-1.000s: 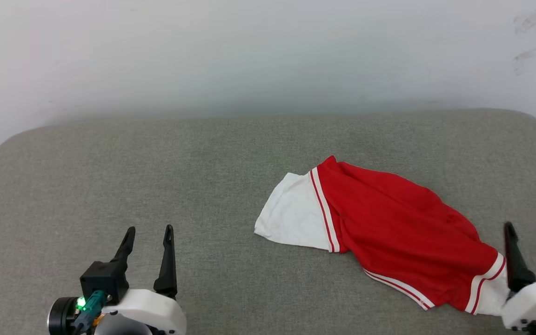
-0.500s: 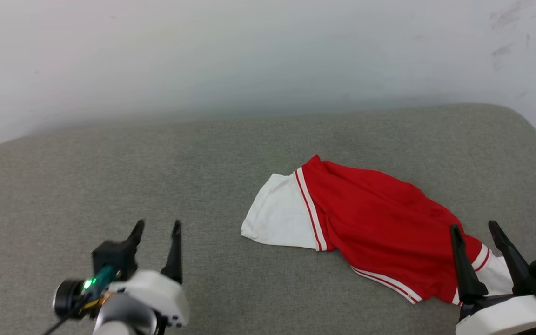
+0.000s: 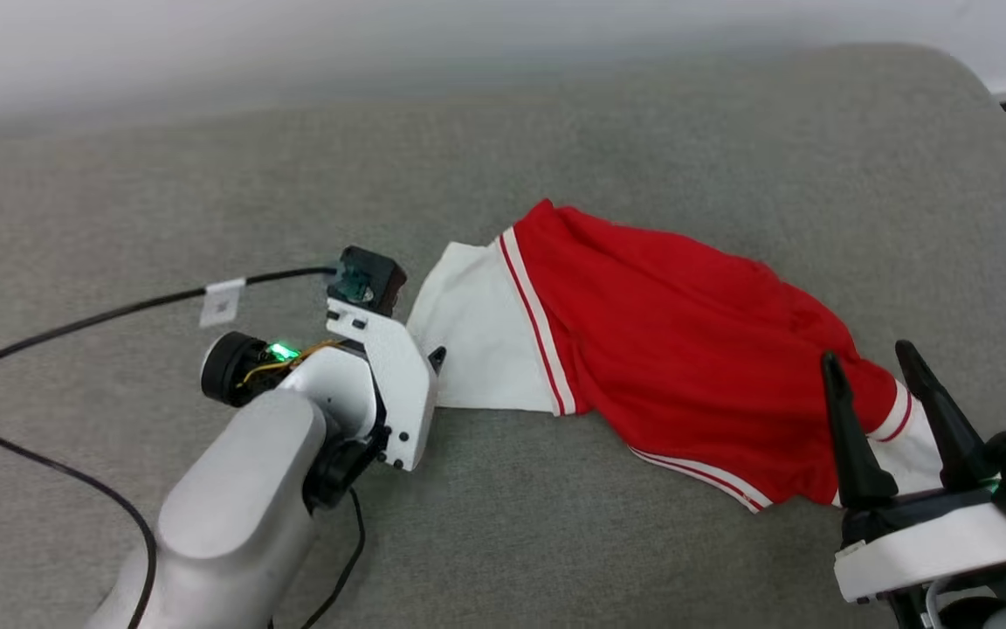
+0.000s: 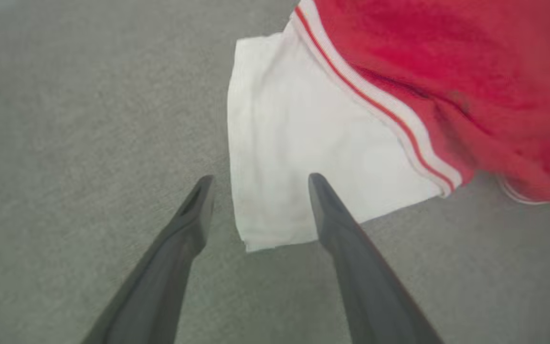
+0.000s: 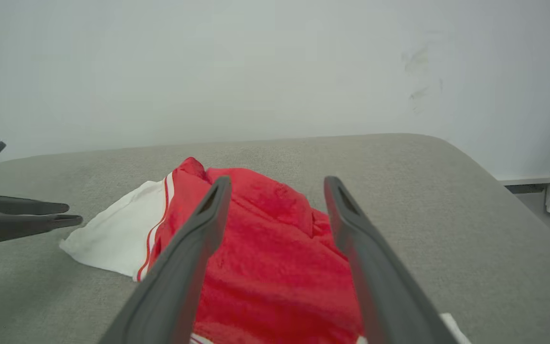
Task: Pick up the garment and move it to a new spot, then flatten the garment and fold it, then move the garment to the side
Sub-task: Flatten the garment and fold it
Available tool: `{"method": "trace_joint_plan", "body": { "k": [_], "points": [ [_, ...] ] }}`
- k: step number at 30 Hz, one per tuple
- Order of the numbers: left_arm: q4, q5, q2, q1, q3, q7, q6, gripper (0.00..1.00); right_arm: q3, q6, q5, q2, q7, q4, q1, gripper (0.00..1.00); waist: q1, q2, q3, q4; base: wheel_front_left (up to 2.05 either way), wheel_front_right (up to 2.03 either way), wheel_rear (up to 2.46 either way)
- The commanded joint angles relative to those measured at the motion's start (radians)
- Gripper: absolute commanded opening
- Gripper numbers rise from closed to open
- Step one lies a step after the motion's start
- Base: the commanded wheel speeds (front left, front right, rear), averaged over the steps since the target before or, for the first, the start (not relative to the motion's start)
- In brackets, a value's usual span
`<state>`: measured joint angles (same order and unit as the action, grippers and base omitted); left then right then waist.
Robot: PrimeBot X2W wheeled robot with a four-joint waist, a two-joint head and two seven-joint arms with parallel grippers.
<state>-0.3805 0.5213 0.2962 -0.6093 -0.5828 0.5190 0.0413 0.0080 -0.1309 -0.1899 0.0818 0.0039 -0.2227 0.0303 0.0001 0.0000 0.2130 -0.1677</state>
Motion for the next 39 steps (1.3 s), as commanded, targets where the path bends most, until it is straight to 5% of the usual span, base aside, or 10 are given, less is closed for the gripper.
{"method": "trace_joint_plan", "body": {
  "k": [1, 9, 10, 12, 28, 39],
  "points": [
    [-0.031, -0.005, -0.004, -0.03, -0.009, 0.027, -0.01, 1.0, 0.006, 0.0, -0.003, 0.002, -0.013, 0.005, -0.019, 1.0, -0.0001, 0.0, 0.041, -0.03, 0.0, 0.0, 0.0],
    [-0.244, -0.001, -0.023, -0.062, -0.101, 0.27, -0.047, 1.0, 0.017, 0.0, -0.02, -0.002, -0.044, 0.047, -0.052, 1.0, -0.0001, 0.0, 0.077, -0.059, 0.0, 0.0, 0.0],
    [-0.265, 0.01, -0.029, -0.051, -0.111, 0.309, -0.053, 0.87, 0.018, 0.0, -0.021, -0.002, -0.048, 0.049, -0.053, 1.0, -0.0001, 0.0, 0.078, -0.06, 0.0, 0.0, 0.0],
    [-0.28, 0.027, -0.044, -0.036, -0.125, 0.35, -0.071, 0.0, 0.018, 0.0, -0.022, -0.003, -0.05, 0.057, -0.051, 1.0, -0.0001, 0.0, 0.077, -0.062, 0.0, 0.0, 0.0],
    [-0.038, 0.019, 0.008, 0.1, 0.035, -0.141, 0.089, 0.0, -0.028, 0.0, -0.038, -0.008, -0.002, 0.091, 0.001, 1.0, -0.0001, 0.0, -0.062, 0.038, 0.0, 0.0, 0.0],
    [0.285, 0.043, 0.118, 0.387, 0.134, -0.225, 0.236, 0.0, -0.158, 0.0, -0.123, 0.011, 0.172, 0.174, 0.04, 1.0, -0.0001, 0.0, -0.129, 0.106, 0.0, 0.0, 0.0]
  ]
}}
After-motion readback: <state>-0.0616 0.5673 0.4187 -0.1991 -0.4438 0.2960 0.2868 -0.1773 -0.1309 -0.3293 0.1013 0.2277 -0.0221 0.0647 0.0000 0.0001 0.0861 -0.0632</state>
